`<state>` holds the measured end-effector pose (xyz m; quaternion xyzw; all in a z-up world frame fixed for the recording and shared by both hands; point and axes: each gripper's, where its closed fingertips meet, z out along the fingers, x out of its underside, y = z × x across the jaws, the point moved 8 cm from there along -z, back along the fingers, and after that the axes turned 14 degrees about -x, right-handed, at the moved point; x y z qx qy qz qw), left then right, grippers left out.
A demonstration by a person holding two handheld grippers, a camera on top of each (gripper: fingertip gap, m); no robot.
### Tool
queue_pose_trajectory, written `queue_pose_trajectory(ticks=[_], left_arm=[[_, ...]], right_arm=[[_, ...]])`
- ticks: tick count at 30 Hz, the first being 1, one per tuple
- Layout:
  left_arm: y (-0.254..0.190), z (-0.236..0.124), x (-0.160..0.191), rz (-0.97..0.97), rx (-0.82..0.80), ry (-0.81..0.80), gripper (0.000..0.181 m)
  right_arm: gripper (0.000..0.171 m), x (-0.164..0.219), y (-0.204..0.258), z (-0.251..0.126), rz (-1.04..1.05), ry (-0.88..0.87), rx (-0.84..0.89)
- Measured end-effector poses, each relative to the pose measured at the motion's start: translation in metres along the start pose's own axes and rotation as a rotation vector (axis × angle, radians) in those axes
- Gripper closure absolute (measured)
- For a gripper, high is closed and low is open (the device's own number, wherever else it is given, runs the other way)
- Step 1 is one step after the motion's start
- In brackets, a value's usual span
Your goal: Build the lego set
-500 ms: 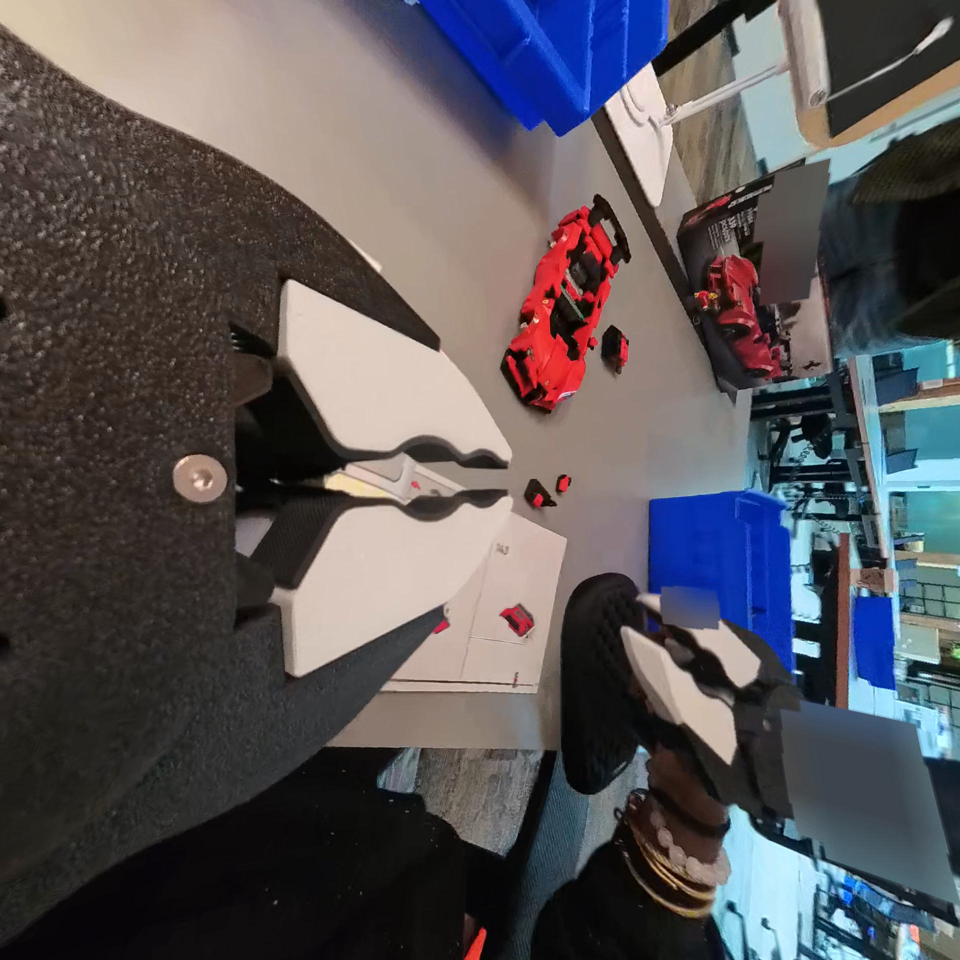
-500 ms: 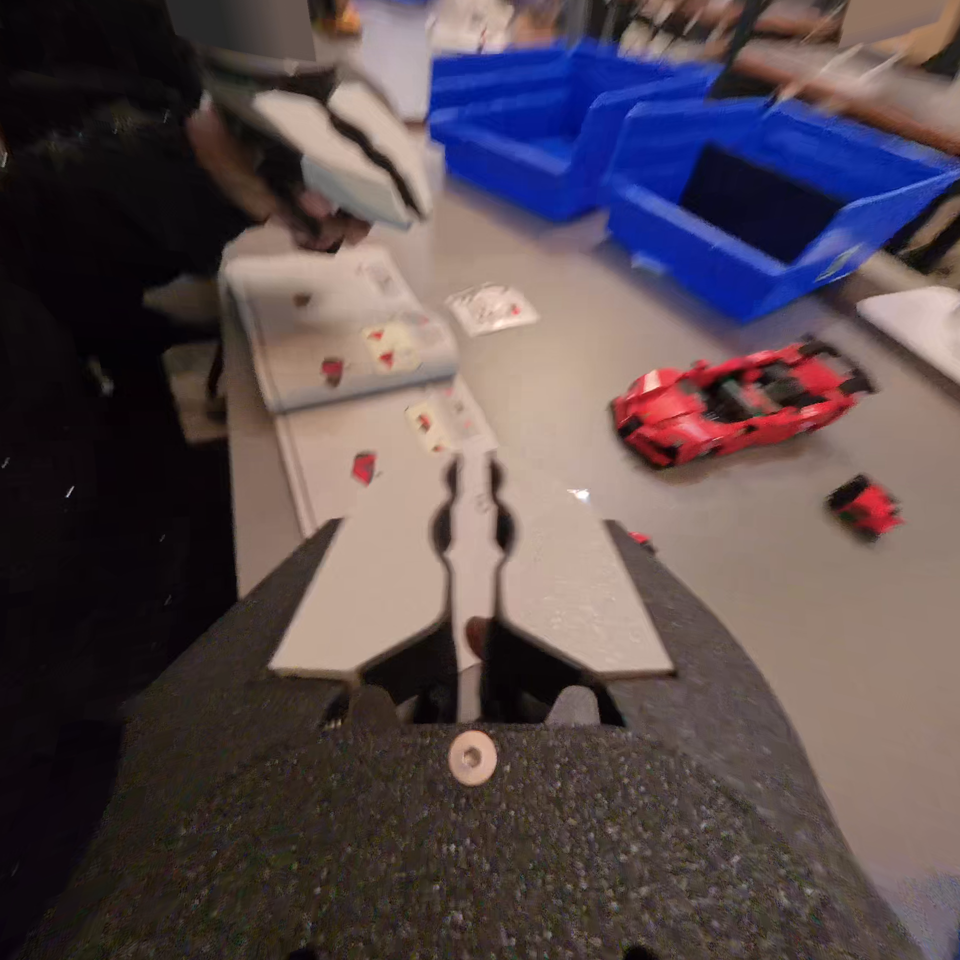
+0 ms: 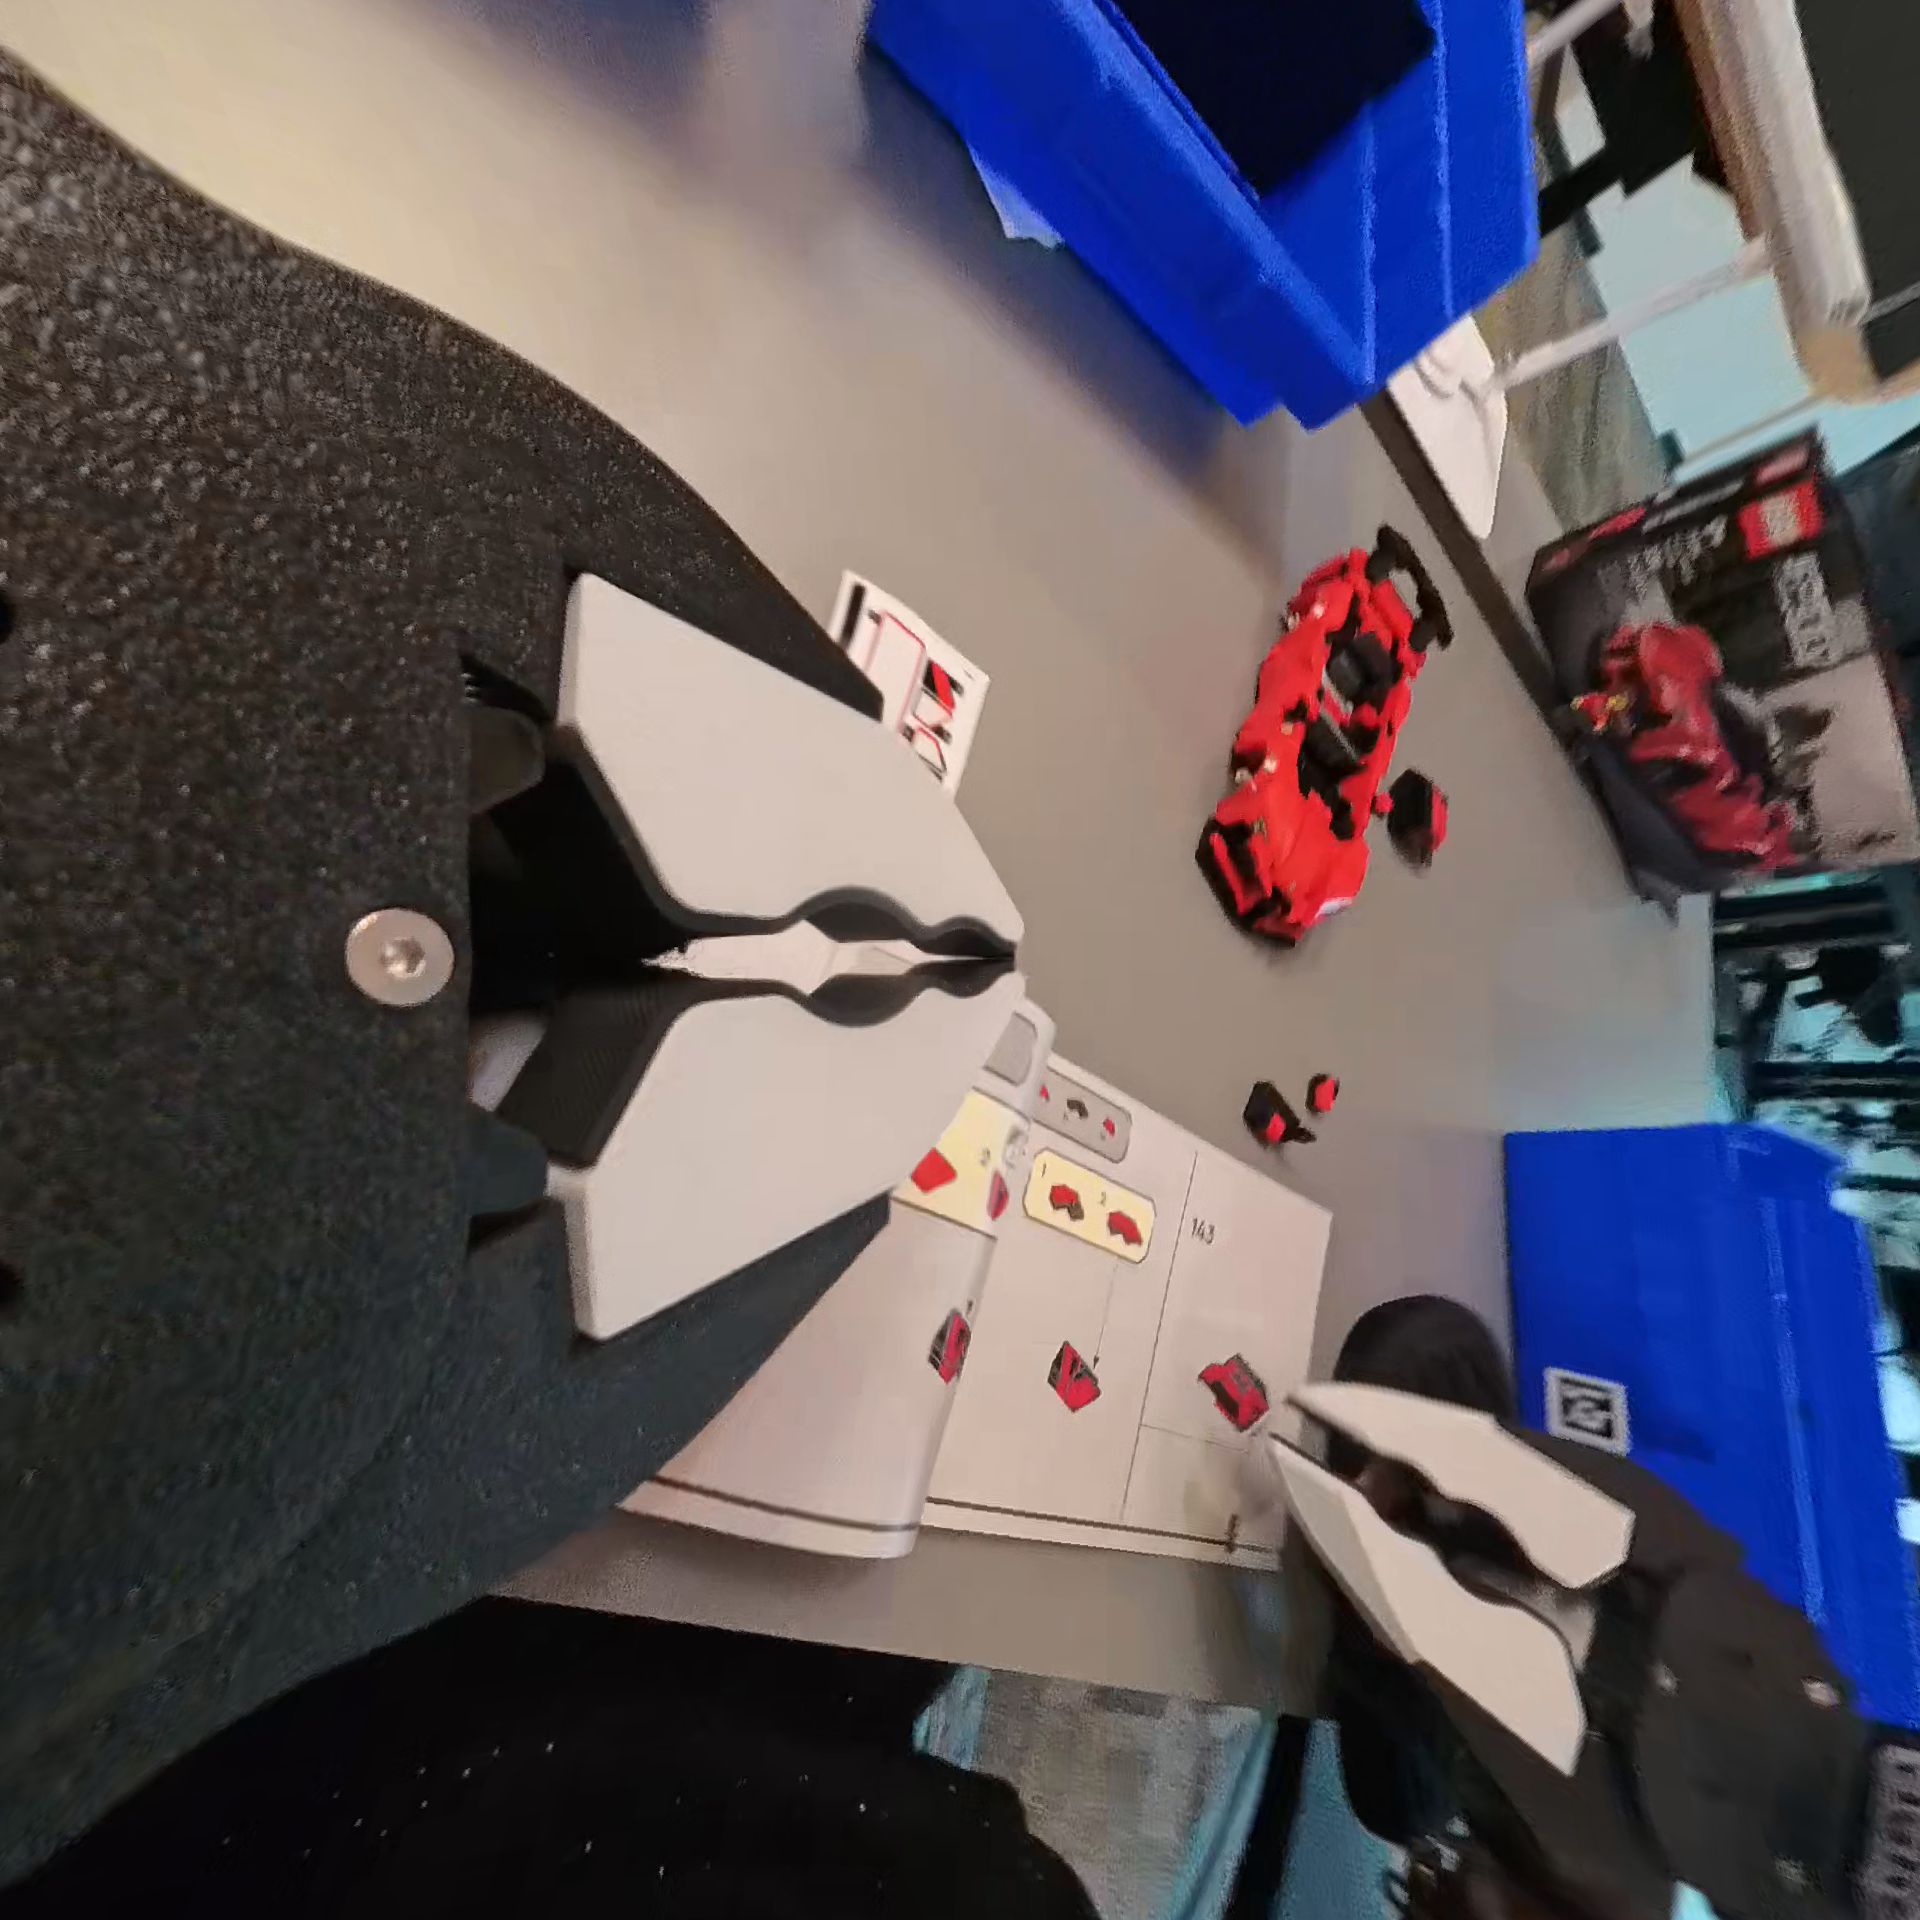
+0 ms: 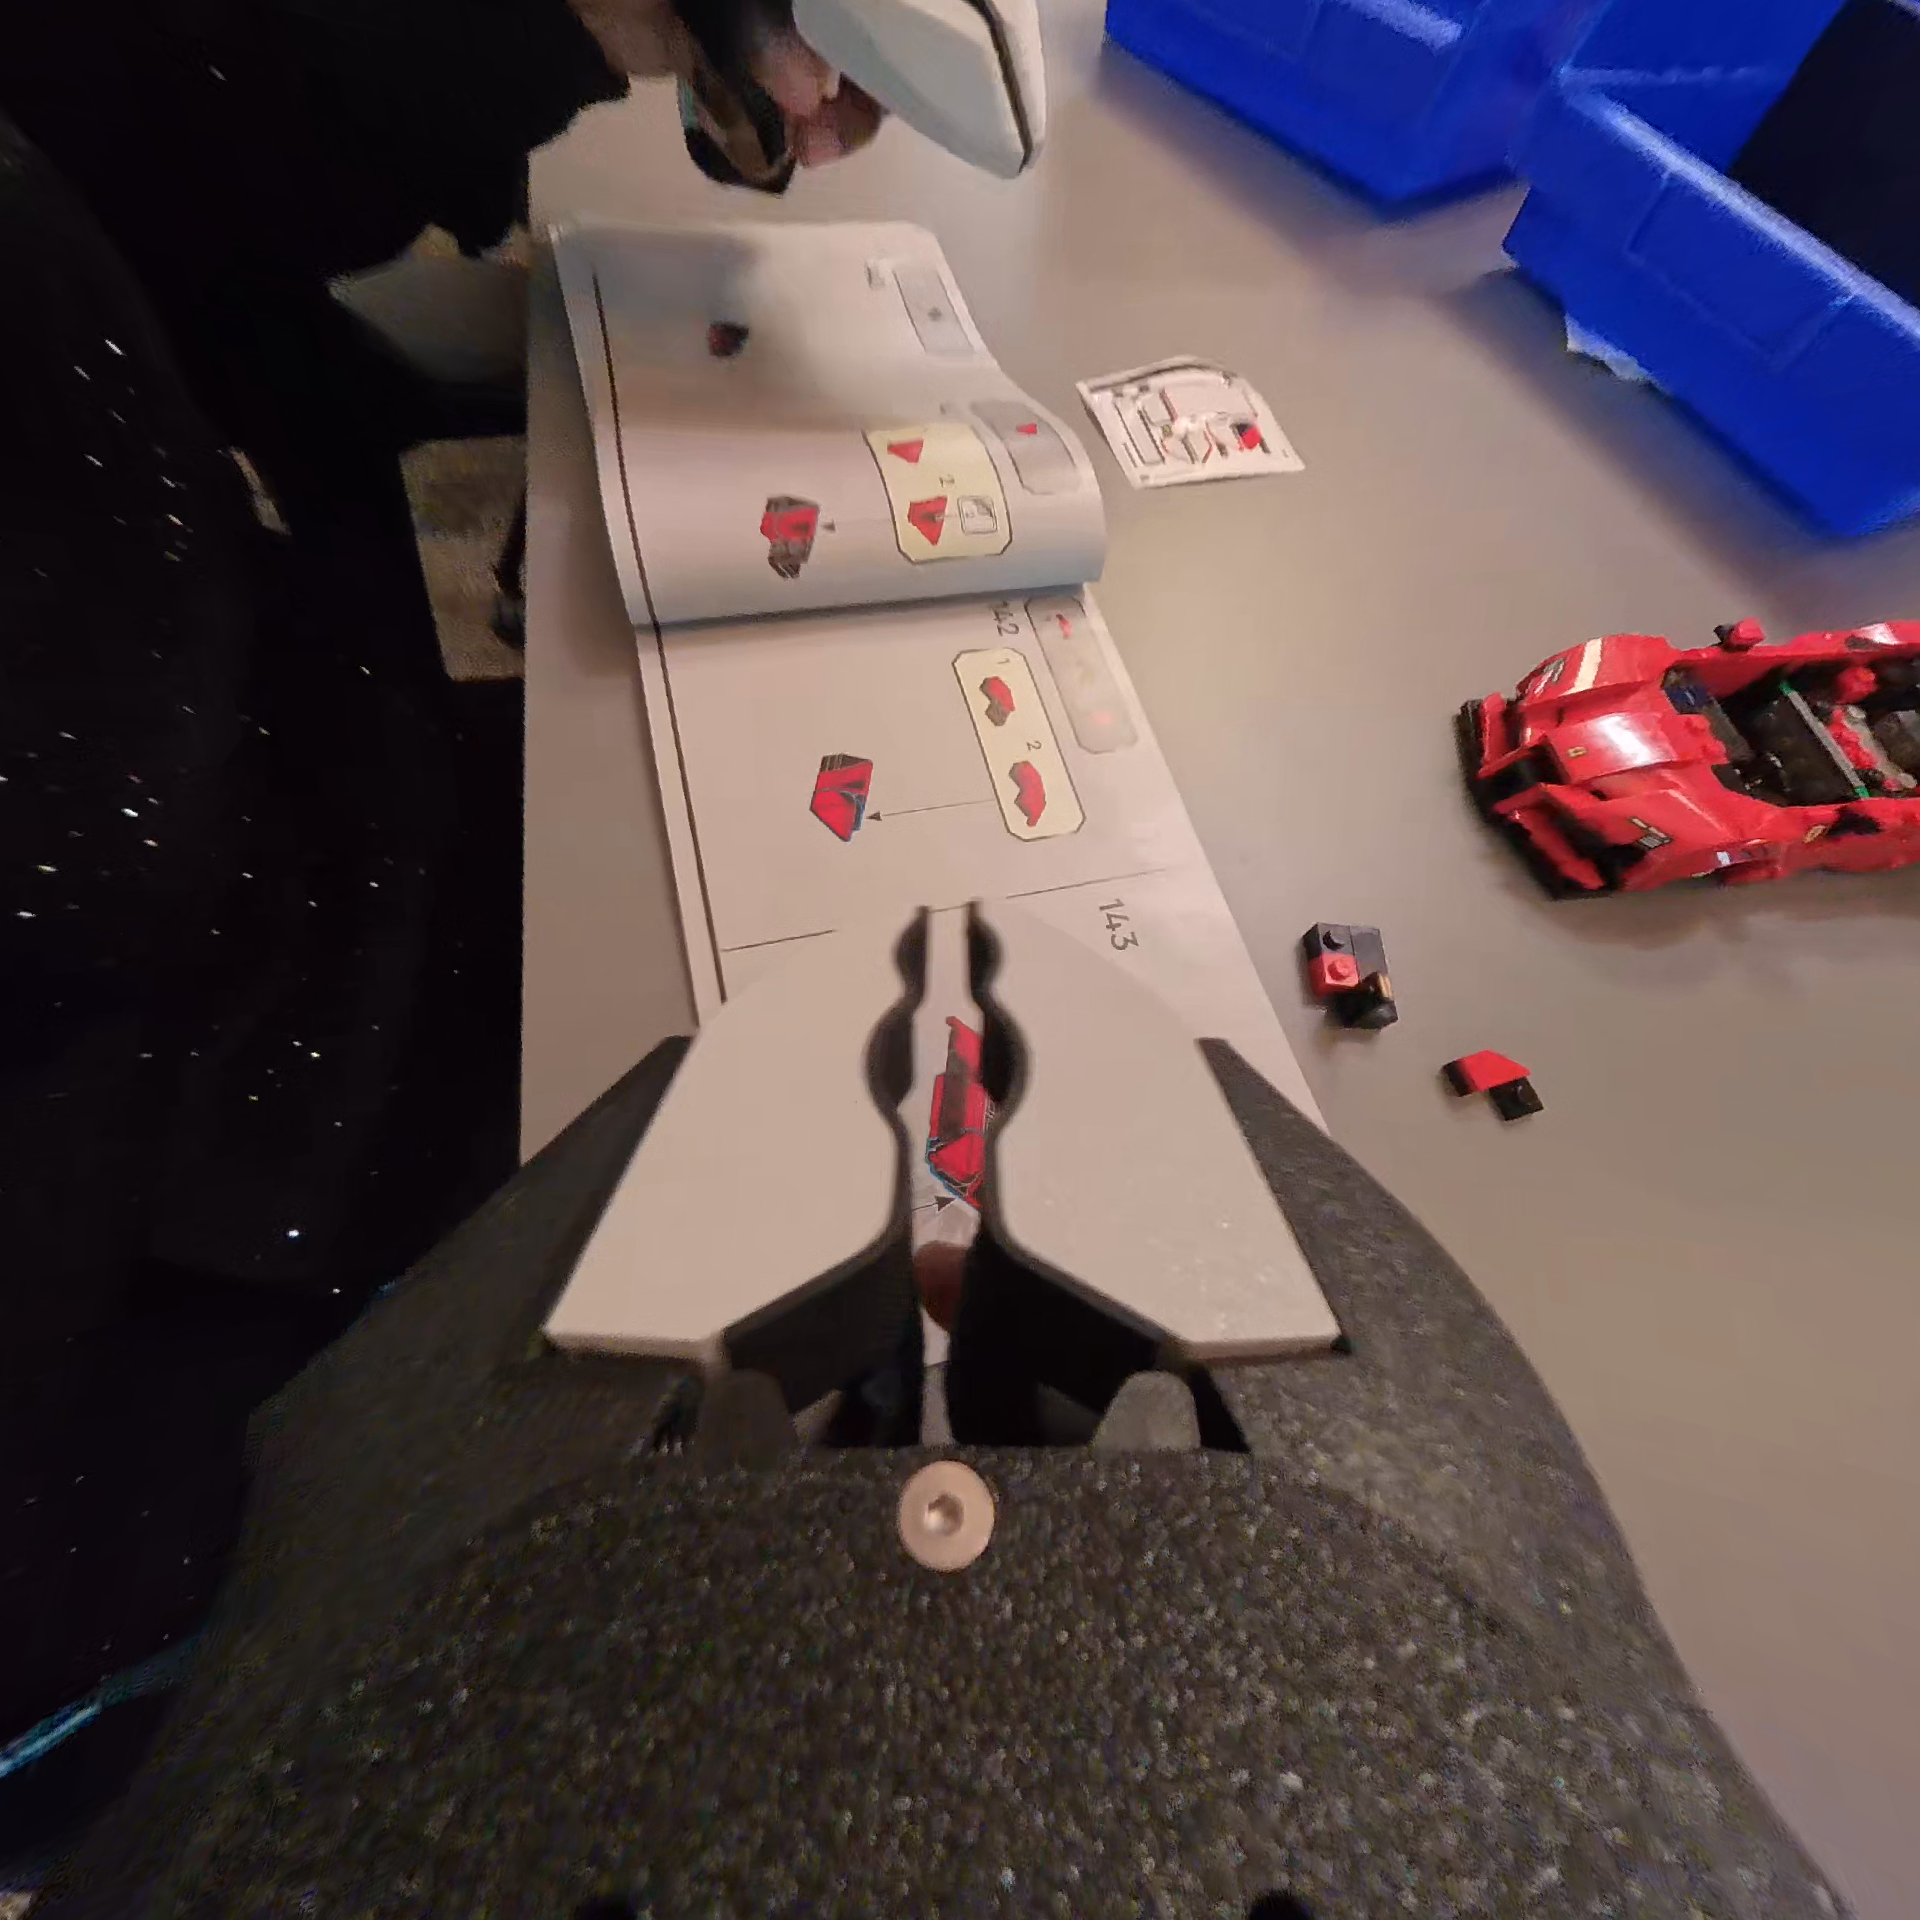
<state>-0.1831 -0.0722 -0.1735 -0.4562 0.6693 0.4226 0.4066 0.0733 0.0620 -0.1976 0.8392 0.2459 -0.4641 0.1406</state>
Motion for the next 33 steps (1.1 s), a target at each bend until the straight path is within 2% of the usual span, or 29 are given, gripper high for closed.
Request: queue_pose_trajectory(ticks=[1, 6, 13, 15, 17, 22, 24, 27, 30, 33], left_arm=[[0.007, -0.005, 0.003, -0.031, -0.004, -0.014, 0.181], [0.033, -0.014, 0.025, -0.139, -0.054, -0.052, 0.181], [0.047, -0.024, 0.026, -0.304, -0.019, -0.151, 0.181], [0.047, -0.023, 0.027, -0.311, -0.010, -0.139, 0.181], [0.045, -0.022, 0.028, -0.294, -0.013, -0.120, 0.181], [0.040, -0.016, 0.028, -0.238, -0.017, -0.065, 0.181], [0.038, -0.015, 0.028, -0.217, -0.009, -0.048, 0.181], [0.035, -0.013, 0.028, -0.190, -0.006, -0.027, 0.181], [0.032, -0.011, 0.028, -0.160, -0.007, -0.009, 0.181], [0.030, -0.009, 0.028, -0.135, 0.010, 0.005, 0.181]], right_arm=[[0.171, -0.001, 0.000, -0.002, 0.000, -0.027, -0.008], [0.166, 0.000, -0.001, -0.007, 0.016, -0.092, -0.009], [0.171, 0.000, -0.004, -0.010, 0.040, -0.128, 0.012], [0.165, 0.001, -0.004, -0.009, 0.033, -0.113, 0.023], [0.171, 0.001, -0.002, -0.008, 0.015, -0.104, 0.026], [0.171, -0.004, -0.009, -0.004, 0.076, -0.054, 0.065], [0.170, -0.023, -0.008, 0.010, 0.072, -0.051, 0.042], [0.171, -0.050, 0.001, 0.052, -0.059, -0.048, -0.035], [0.171, -0.055, -0.003, 0.089, -0.091, 0.024, -0.065], [0.171, -0.055, -0.009, 0.105, -0.016, -0.008, -0.129]])
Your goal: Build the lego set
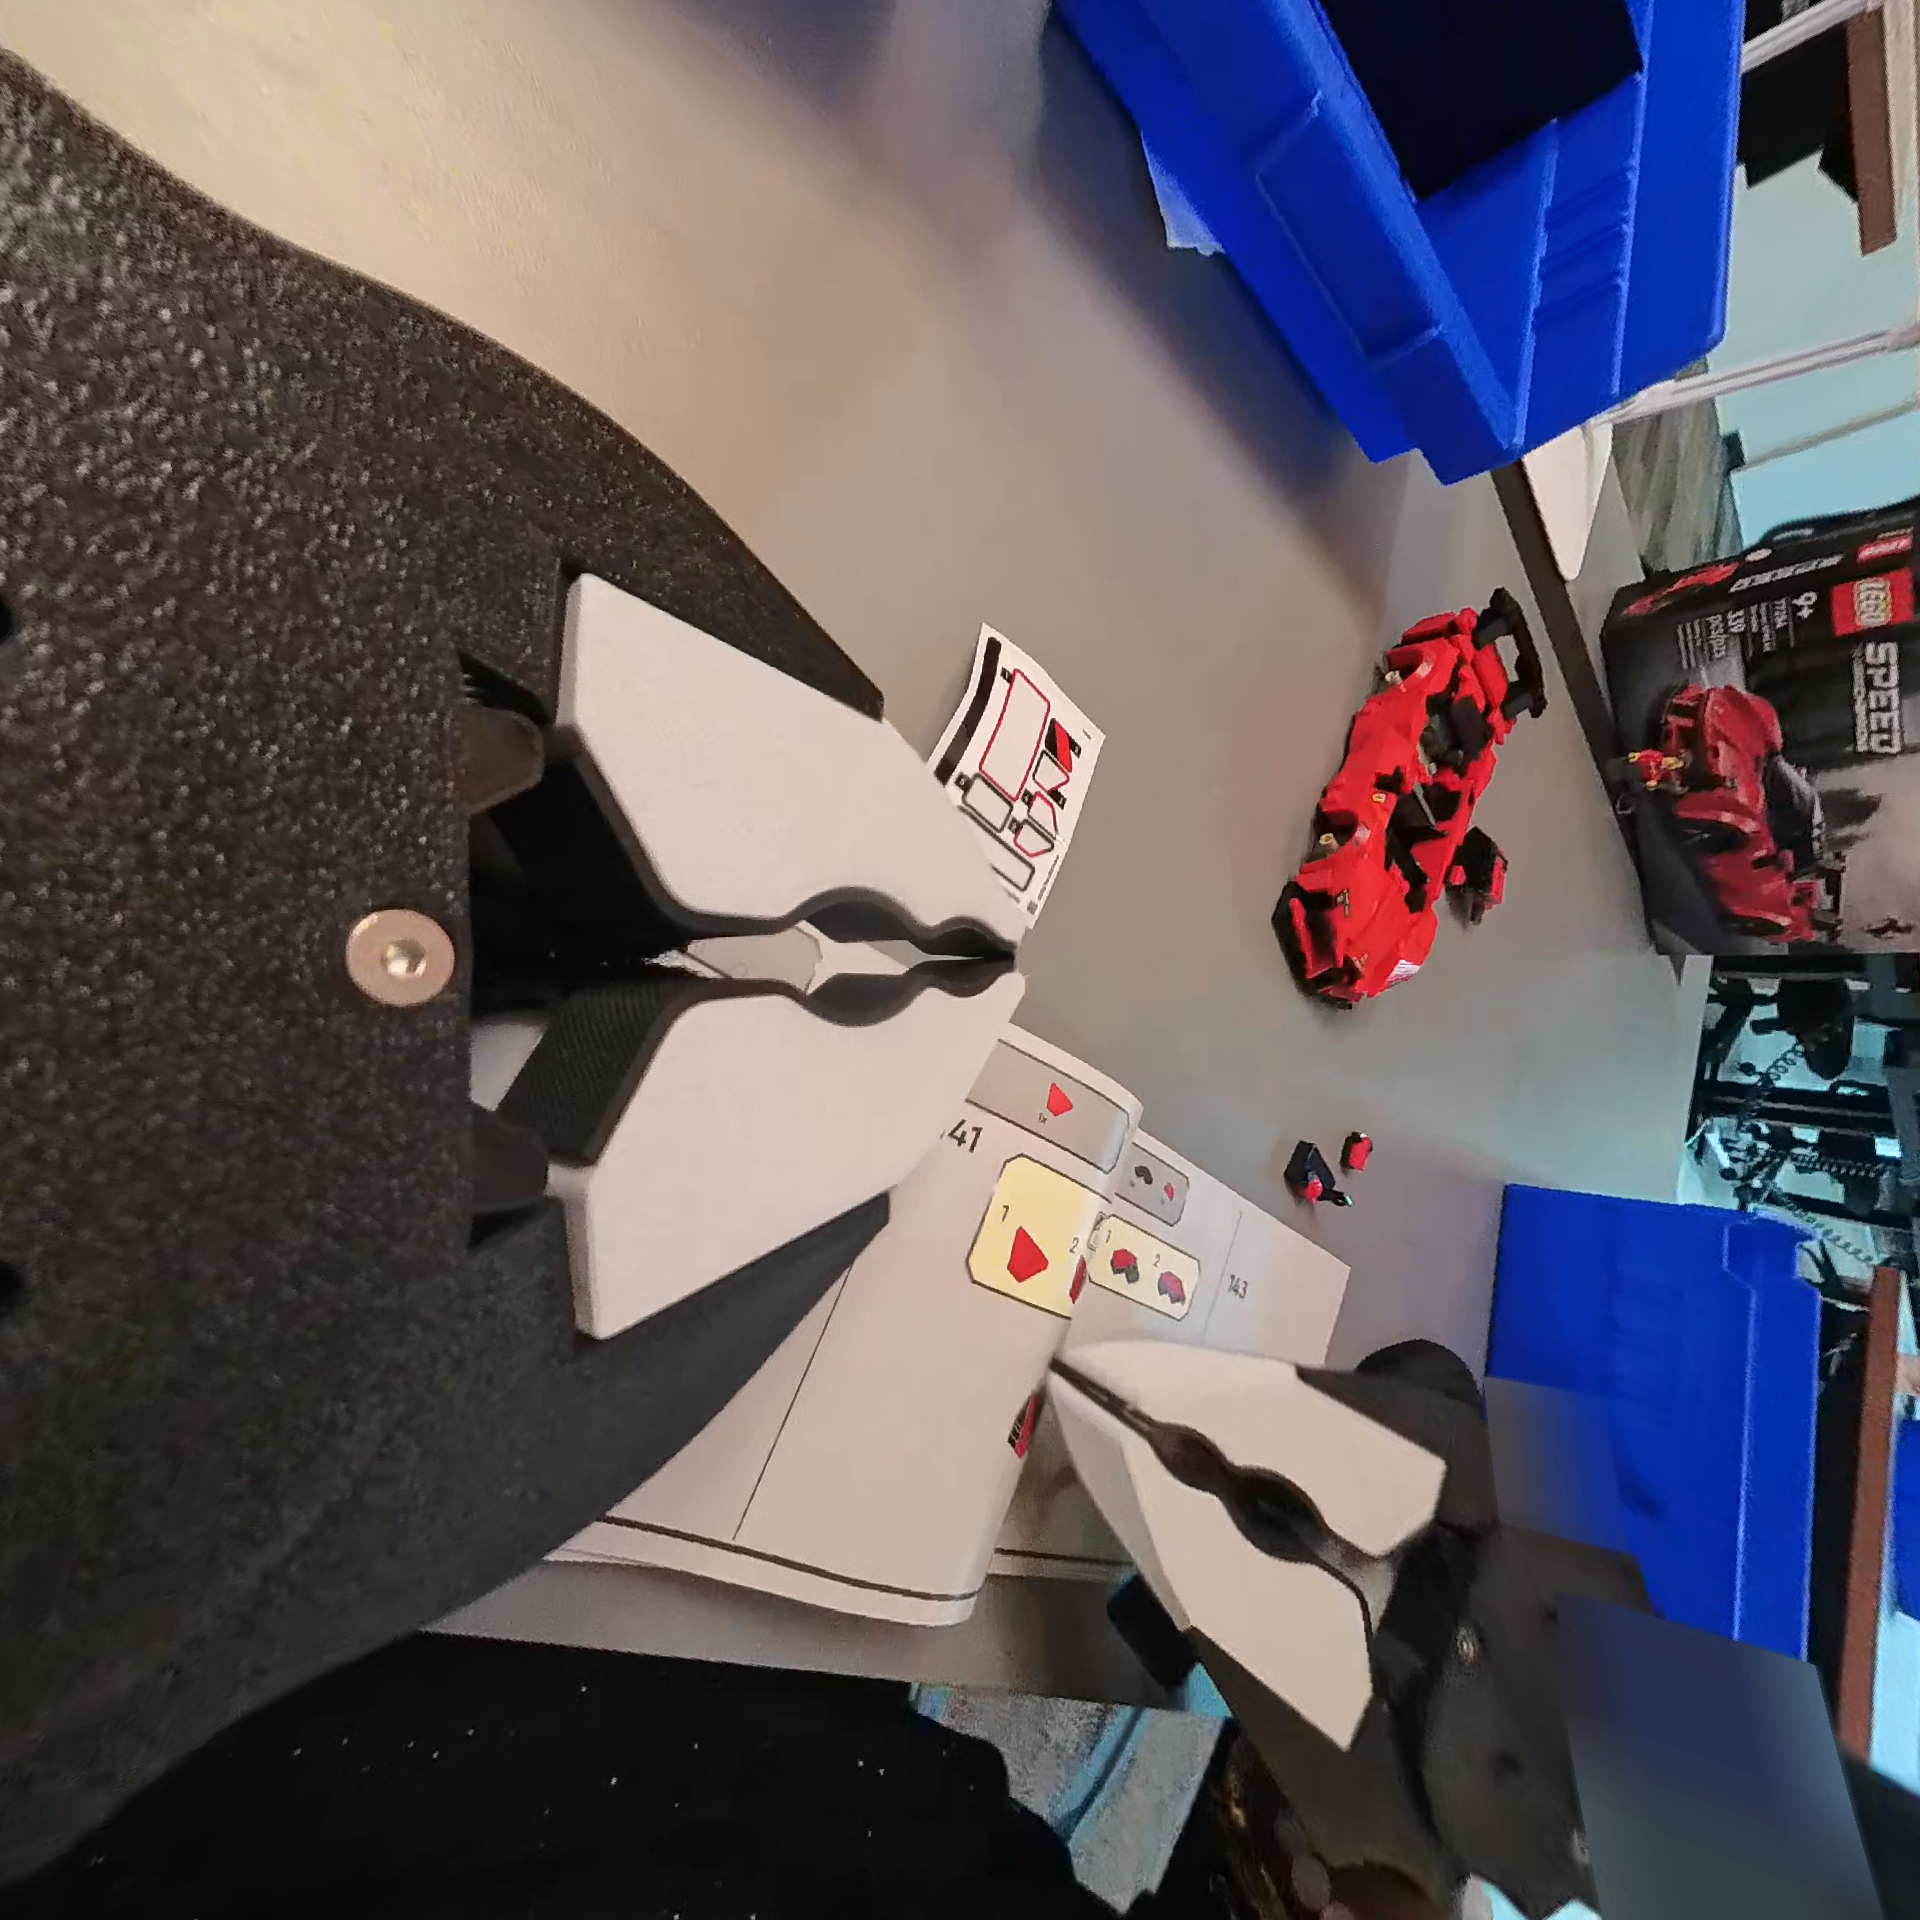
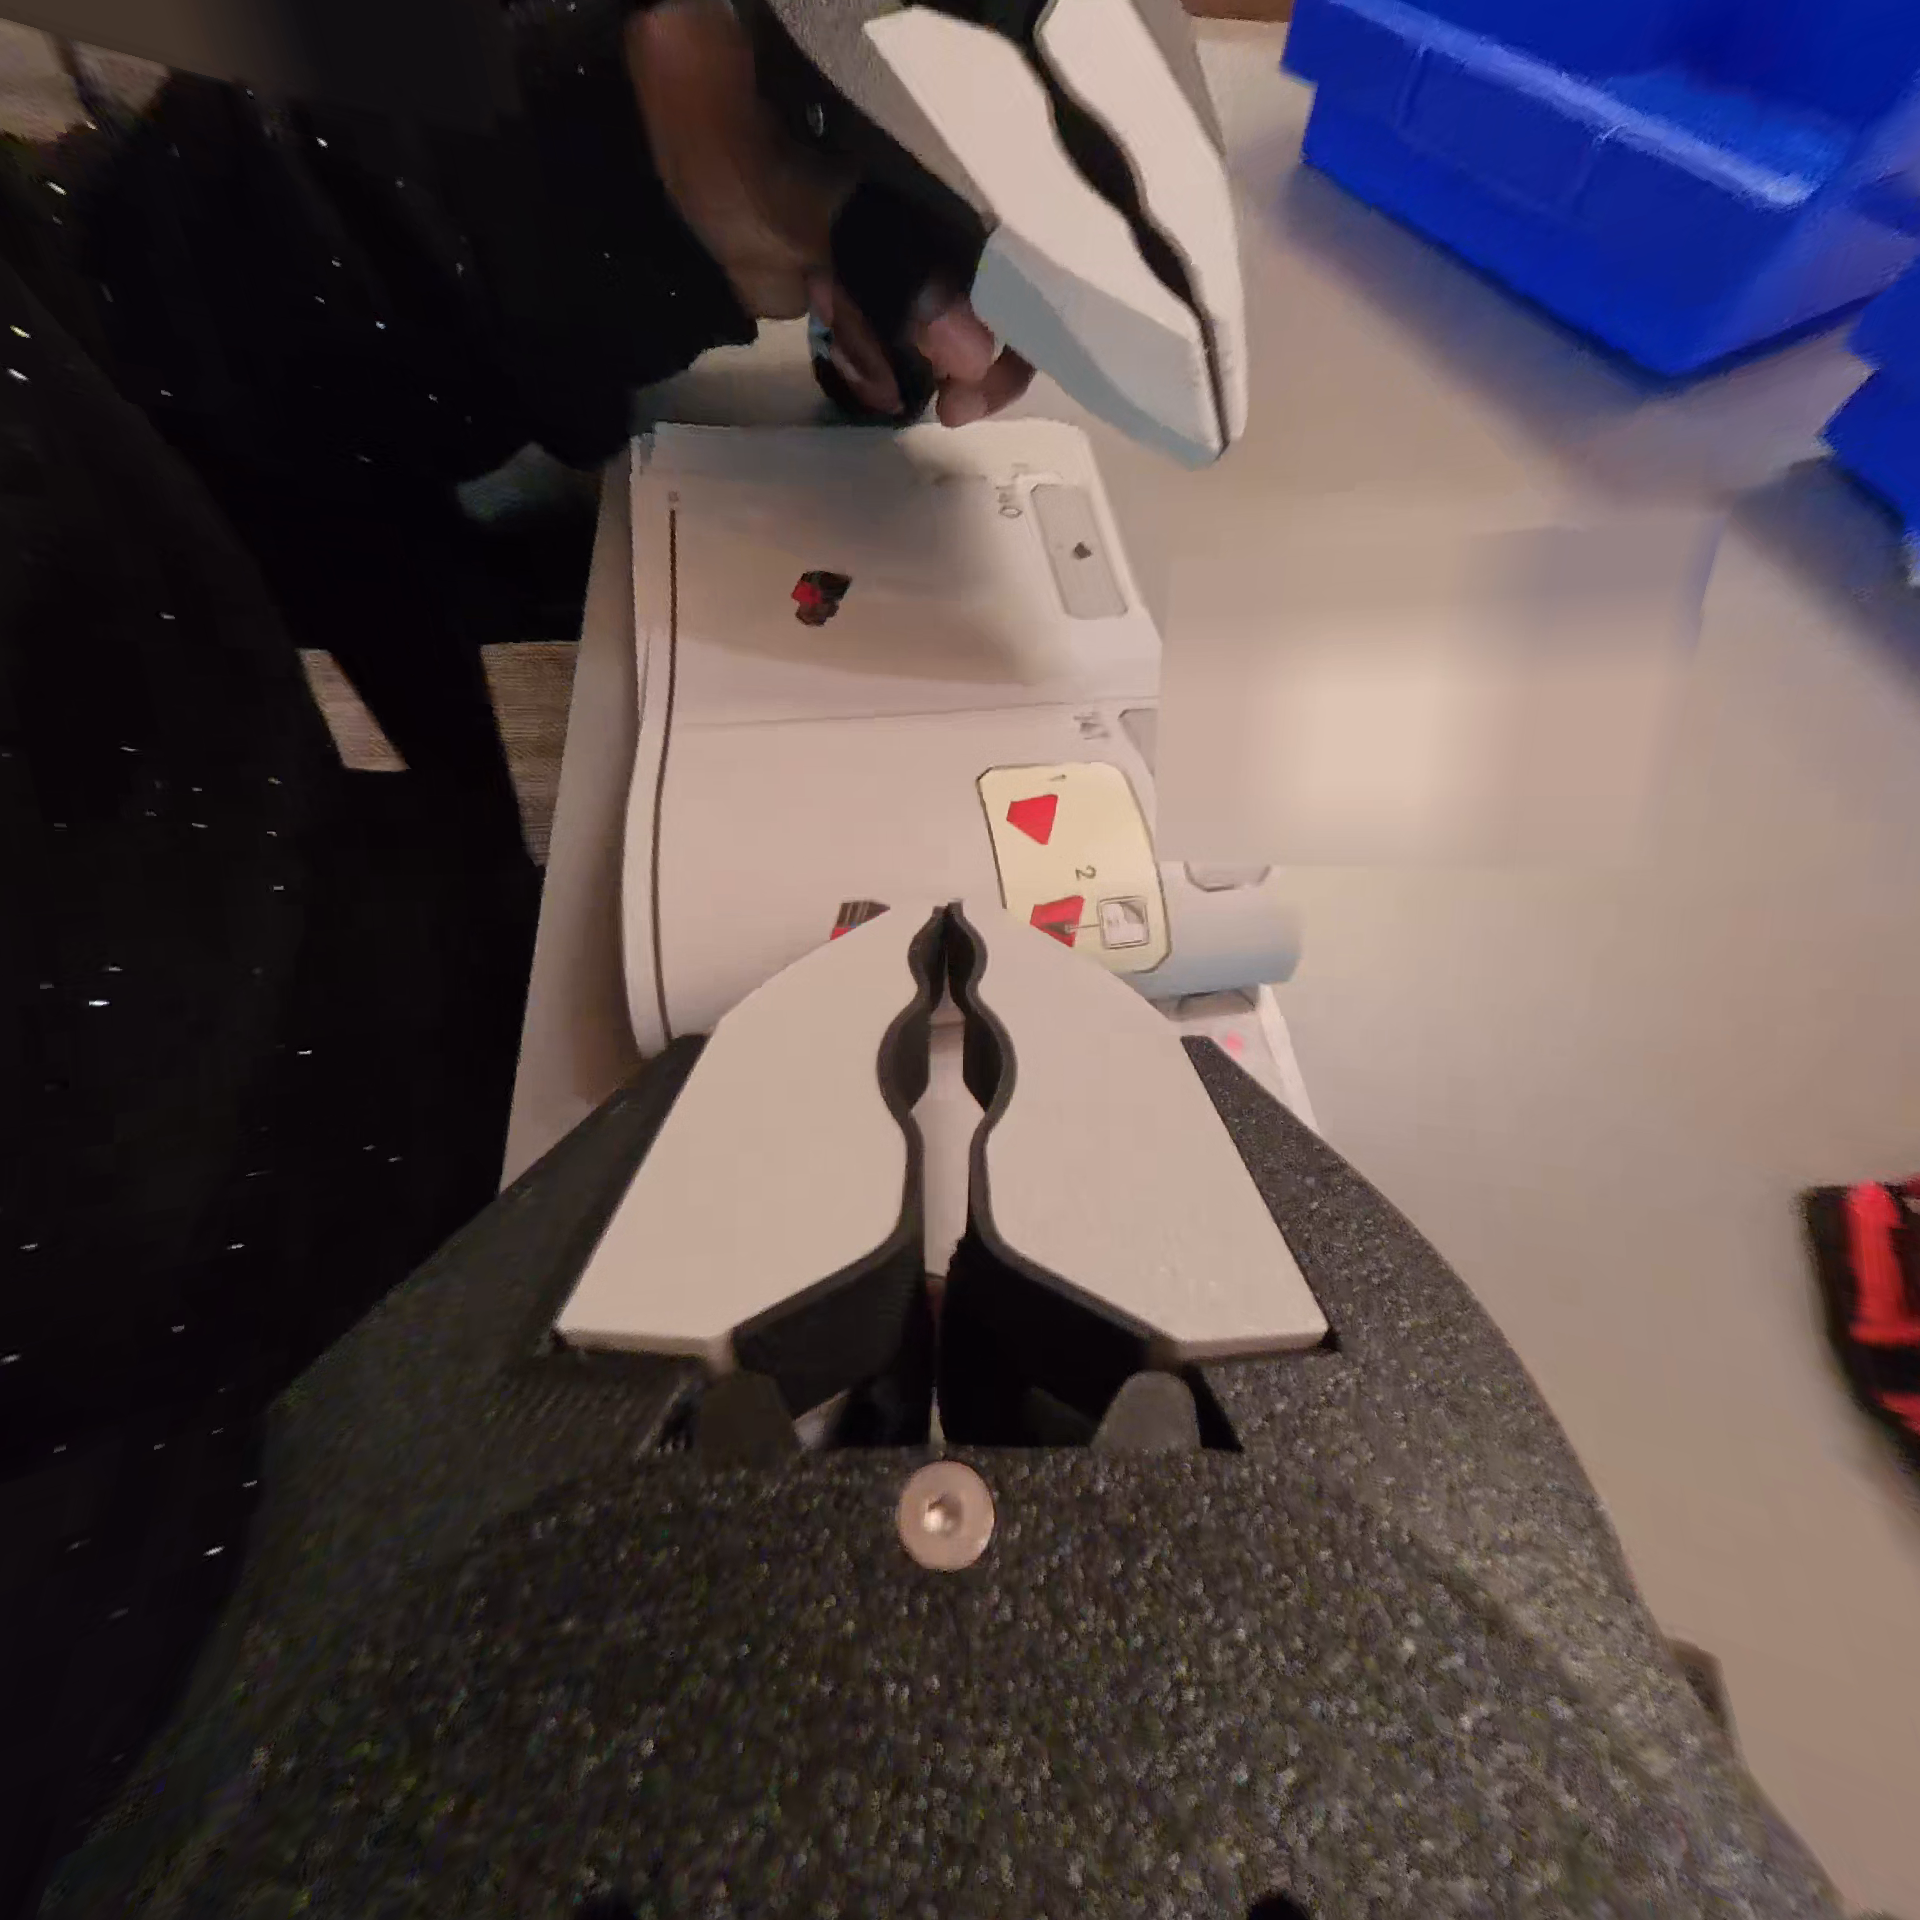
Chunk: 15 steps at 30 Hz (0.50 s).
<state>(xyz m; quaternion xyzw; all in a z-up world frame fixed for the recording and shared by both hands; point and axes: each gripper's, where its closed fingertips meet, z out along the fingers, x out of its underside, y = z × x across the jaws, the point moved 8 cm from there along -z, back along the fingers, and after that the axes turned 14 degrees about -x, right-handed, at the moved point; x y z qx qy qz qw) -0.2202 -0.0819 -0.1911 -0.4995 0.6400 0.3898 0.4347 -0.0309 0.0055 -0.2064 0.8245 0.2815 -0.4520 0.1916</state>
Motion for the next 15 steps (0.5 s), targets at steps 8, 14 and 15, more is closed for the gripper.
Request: queue_pose_trajectory(ticks=[8, 14, 15], left_arm=[[-0.0011, 0.0013, 0.0006, 0.012, 0.005, 0.014, 0.181], [-0.0030, 0.0026, 0.0012, 0.030, 0.009, 0.027, 0.181], [-0.0030, 0.0027, 0.0013, 0.030, 0.009, 0.028, 0.181]], right_arm=[[0.171, 0.0067, 0.0004, 0.0086, 0.033, 0.092, -0.033], [0.171, 0.0067, 0.0024, 0.0092, 0.004, 0.100, -0.011], [0.171, 0.0067, 0.0029, 0.0093, -0.003, 0.102, -0.006]])
